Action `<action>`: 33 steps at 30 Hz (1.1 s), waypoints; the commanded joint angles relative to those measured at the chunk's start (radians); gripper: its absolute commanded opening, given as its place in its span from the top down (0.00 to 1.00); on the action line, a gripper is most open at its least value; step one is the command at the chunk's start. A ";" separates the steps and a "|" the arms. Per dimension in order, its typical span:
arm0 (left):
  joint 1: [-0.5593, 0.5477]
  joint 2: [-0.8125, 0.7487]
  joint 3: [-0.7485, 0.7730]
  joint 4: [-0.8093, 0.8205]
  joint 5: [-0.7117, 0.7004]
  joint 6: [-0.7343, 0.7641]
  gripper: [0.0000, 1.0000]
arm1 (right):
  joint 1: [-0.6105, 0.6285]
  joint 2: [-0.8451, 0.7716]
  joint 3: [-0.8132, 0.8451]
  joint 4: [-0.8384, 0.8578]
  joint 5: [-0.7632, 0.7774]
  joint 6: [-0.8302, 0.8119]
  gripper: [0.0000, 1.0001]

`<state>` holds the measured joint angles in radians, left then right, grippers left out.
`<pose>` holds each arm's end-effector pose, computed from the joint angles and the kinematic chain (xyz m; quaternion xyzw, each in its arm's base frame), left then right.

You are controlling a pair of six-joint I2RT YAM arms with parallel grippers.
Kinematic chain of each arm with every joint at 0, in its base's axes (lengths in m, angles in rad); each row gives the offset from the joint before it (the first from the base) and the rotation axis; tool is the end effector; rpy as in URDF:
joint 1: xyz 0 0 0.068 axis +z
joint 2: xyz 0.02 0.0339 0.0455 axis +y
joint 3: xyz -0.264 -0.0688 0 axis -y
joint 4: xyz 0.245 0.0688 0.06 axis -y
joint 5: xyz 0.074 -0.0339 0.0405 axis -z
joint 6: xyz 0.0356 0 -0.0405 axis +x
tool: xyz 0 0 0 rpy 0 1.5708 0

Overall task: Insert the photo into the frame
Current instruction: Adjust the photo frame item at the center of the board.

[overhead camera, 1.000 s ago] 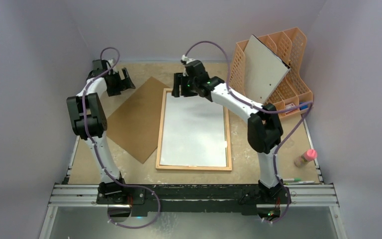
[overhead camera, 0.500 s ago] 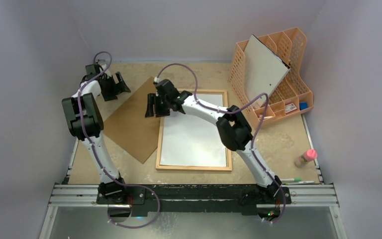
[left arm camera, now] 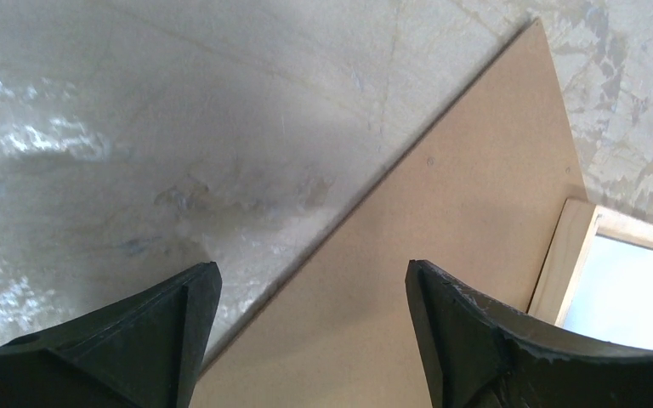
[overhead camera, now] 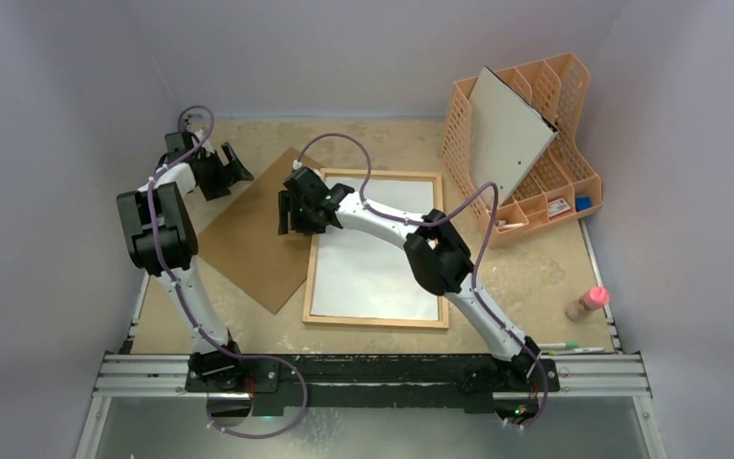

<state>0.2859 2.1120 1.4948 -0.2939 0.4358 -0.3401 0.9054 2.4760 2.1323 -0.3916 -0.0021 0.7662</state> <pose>0.4414 0.1141 0.1629 -0.2178 0.9004 -0.2130 0.3106 0.3456 0.4404 0.1769 -0.0640 0.9118 0.3016 0.2713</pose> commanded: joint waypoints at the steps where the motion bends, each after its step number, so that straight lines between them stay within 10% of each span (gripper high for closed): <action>1: -0.005 -0.031 -0.105 -0.062 0.020 0.025 0.16 | -0.005 -0.037 -0.018 -0.137 0.207 -0.049 0.27; 15: -0.005 -0.097 -0.229 -0.104 0.115 0.138 0.21 | 0.010 -0.053 -0.014 -0.208 0.344 -0.041 0.18; 22: -0.005 -0.105 -0.272 -0.144 0.017 0.090 0.48 | 0.006 -0.013 -0.002 -0.195 0.187 -0.060 0.18; 33: 0.010 -0.251 -0.427 -0.292 -0.222 0.020 0.51 | 0.009 0.097 -0.036 -0.082 0.006 -0.159 0.21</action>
<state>0.2905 1.8820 1.1625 -0.3073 0.3538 -0.2638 0.9157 2.4607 2.1323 -0.4683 0.0891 0.6720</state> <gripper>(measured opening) 0.494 0.799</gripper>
